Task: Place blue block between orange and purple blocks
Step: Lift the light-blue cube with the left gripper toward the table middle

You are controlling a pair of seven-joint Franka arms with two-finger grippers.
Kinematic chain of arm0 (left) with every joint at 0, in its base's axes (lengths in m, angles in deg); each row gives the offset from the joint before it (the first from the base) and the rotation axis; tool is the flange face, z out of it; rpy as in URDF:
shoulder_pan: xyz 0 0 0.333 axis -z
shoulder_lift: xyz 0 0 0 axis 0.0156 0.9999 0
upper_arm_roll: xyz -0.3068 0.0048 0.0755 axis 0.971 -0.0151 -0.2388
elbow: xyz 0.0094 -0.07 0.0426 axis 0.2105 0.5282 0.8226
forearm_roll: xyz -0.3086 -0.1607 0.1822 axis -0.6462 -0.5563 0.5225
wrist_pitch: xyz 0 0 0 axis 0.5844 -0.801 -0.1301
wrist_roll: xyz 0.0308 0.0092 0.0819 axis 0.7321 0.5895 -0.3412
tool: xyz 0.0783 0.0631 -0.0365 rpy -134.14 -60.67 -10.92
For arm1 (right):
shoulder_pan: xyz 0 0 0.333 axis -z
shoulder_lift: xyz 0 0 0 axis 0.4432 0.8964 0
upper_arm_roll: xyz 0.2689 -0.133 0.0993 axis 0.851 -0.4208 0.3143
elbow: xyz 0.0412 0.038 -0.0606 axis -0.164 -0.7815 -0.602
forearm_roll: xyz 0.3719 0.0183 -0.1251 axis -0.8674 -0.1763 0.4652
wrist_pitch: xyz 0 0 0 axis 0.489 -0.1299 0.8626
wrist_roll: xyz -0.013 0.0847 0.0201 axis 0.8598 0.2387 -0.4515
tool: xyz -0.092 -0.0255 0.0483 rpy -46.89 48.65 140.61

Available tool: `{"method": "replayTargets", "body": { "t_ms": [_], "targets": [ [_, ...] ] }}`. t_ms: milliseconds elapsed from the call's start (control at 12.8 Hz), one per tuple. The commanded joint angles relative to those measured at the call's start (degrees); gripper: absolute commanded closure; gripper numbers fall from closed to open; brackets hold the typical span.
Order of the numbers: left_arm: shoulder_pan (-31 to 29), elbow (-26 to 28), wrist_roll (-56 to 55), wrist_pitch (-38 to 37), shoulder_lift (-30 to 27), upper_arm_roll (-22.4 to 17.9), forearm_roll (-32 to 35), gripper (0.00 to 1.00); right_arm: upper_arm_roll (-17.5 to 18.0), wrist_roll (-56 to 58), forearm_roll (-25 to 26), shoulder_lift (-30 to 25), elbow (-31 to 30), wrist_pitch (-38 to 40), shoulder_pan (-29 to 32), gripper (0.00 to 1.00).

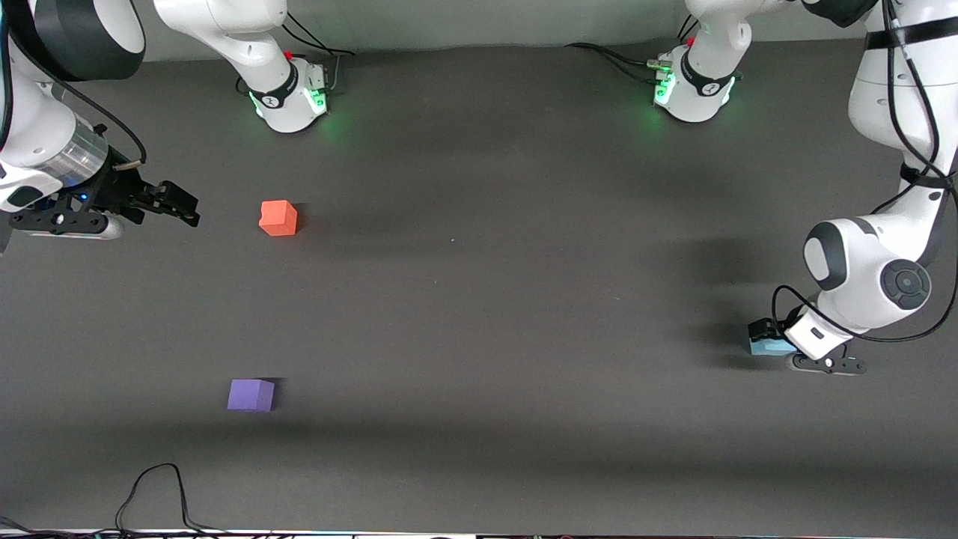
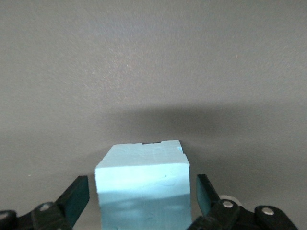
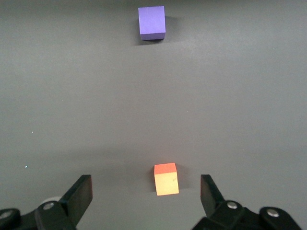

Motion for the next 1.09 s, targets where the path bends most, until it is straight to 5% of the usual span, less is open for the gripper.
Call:
{"method": "replayTargets", "body": {
  "t_ms": [0,156,234,546,780,1014],
  "targets": [
    [0.11,1.1,0.05,0.19,-0.86,-0.04,-0.05,0.05,-0.03,1.22,-0.32,-0.43,-0.42,-0.83,0.06,0.0],
    [0.02,1.01,-0.3,-0.08,-0.86,-0.04,-0.05,0.48,-0.03,1.22,-0.32,-0.78,-0.42,-0.74,0.06,0.0],
    [-0.07,1.01,-0.3,-0.17,-0.86,-0.04,-0.05,0.55,-0.03,1.22,-0.32,-0.87,-0.42,-0.82,0.06,0.0],
    [0.02,-1.61,0.14,-4.98,-2.26,-0.74,-0.05,0.55,-0.21,1.22,-0.32,-1.22,-0.42,-0.74,0.15,0.0],
    [1.51,-11.61,-2.56,-21.73,-6.82,-0.74,-0.05,0.55,-0.73,1.22,-0.32,-1.4,-0.51,-0.82,0.15,0.0],
    [9.91,-22.51,-15.27,-36.59,-7.46,-0.57,0.3,0.55,-1.52,1.3,-0.59,-1.4,-0.42,-0.83,0.15,0.0]
  ]
}}
